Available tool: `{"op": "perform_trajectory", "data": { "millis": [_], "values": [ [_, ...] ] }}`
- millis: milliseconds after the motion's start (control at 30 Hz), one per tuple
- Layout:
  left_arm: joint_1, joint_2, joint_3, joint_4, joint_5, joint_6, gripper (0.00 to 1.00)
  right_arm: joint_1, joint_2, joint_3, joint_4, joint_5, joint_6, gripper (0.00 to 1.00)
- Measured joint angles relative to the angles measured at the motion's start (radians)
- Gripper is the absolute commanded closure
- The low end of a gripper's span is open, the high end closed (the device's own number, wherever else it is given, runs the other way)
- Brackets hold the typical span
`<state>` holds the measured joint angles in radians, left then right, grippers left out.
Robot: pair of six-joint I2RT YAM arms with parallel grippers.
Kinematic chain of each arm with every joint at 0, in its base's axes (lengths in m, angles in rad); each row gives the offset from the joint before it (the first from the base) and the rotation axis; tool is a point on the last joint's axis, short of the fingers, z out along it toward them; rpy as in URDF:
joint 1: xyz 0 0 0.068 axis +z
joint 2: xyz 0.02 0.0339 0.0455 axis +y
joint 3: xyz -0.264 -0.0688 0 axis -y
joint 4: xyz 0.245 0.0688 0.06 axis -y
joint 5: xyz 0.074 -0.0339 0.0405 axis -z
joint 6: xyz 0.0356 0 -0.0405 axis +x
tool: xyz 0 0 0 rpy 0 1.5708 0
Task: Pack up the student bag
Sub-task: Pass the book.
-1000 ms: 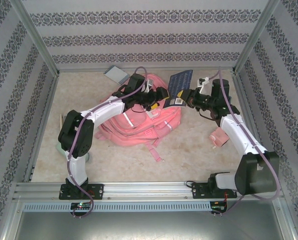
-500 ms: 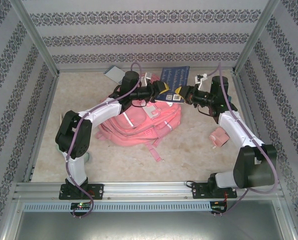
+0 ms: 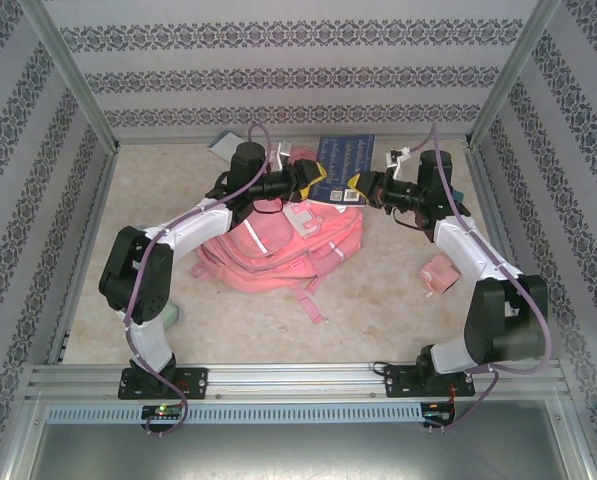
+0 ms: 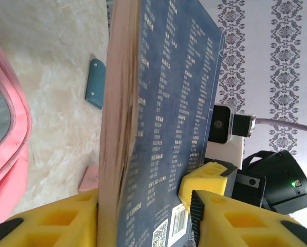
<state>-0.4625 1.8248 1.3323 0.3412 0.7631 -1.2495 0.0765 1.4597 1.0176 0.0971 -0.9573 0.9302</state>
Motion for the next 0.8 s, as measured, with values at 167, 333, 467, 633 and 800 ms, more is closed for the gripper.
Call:
{"op": "perform_trajectory", "data": {
  "millis": [167, 333, 467, 633, 800],
  "values": [
    [0.002, 0.000, 0.000, -0.002, 0.001, 0.017, 0.96, 0.005, 0.002, 0.010, 0.003, -0.001, -0.002, 0.98],
    [0.007, -0.004, -0.007, -0.004, -0.001, 0.019, 1.00, 0.007, 0.013, 0.013, -0.011, 0.005, -0.019, 0.78],
    [0.016, -0.040, -0.043, -0.031, -0.015, 0.034, 1.00, 0.031, 0.021, 0.035, -0.076, 0.034, -0.076, 0.54],
    [0.071, -0.149, -0.122, -0.128, -0.066, 0.088, 1.00, 0.102, 0.027, 0.100, -0.222, 0.158, -0.200, 0.48],
    [0.169, -0.302, -0.219, -0.238, -0.153, 0.148, 1.00, 0.224, 0.069, 0.175, -0.336, 0.314, -0.316, 0.48]
  ]
}}
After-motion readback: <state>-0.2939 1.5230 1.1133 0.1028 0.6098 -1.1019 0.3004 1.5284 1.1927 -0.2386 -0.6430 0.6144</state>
